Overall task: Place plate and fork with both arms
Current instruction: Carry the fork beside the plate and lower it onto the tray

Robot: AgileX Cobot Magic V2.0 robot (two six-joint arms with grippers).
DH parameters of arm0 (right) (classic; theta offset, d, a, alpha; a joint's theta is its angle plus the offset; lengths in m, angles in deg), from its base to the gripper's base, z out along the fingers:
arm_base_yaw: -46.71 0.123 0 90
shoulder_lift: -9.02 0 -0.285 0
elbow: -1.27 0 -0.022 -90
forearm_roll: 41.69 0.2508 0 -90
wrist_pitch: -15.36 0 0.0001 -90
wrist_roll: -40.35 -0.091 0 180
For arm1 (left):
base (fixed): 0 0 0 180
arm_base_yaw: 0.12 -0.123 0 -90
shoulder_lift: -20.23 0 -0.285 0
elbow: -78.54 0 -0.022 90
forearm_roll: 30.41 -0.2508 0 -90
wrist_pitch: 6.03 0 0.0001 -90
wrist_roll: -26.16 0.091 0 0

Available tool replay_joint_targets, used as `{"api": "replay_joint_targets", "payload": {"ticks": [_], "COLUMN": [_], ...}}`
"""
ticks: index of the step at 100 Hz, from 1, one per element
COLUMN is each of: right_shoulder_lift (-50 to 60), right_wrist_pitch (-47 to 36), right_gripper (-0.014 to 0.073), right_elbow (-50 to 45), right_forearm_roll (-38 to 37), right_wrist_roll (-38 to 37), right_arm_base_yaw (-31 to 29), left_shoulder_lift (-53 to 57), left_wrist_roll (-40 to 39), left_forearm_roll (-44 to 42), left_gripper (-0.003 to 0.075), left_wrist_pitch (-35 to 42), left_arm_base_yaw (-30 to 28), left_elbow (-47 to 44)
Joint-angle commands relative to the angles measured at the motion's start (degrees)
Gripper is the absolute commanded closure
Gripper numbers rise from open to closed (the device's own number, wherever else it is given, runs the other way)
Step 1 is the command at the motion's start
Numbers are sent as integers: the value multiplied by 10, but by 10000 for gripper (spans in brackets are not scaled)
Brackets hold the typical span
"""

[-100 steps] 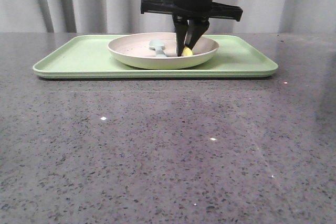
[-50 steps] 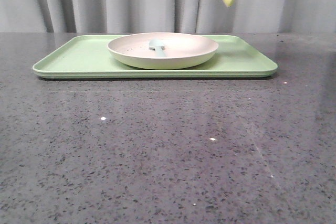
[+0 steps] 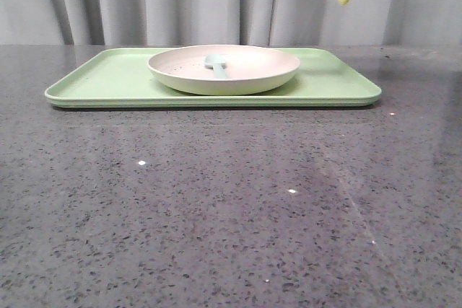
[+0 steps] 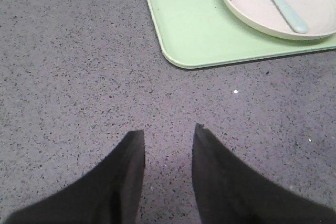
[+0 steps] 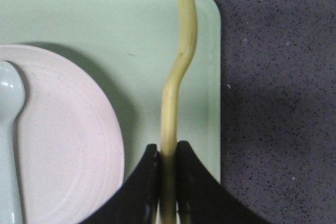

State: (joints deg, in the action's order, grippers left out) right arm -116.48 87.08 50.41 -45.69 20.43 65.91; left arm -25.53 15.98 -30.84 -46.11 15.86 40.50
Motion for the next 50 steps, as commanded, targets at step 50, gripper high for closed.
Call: {"api": "replay_joint_targets", "payload": {"ticks": [50], "right_shoulder_lift": [-8], "right_wrist_pitch": [54], "right_gripper": [610], "right_elbow": [-19], "right_forearm_roll": [-8], "right_wrist_roll": [25], "right_arm_base_yaw": [-4], "left_shoulder_lift": [1], "left_wrist_roll": [-7], "left_forearm_roll": [4], "left_gripper": [491], "left_wrist_pitch": [41], "left_arm_base_yaw": [2], "left_elbow": [14]}}
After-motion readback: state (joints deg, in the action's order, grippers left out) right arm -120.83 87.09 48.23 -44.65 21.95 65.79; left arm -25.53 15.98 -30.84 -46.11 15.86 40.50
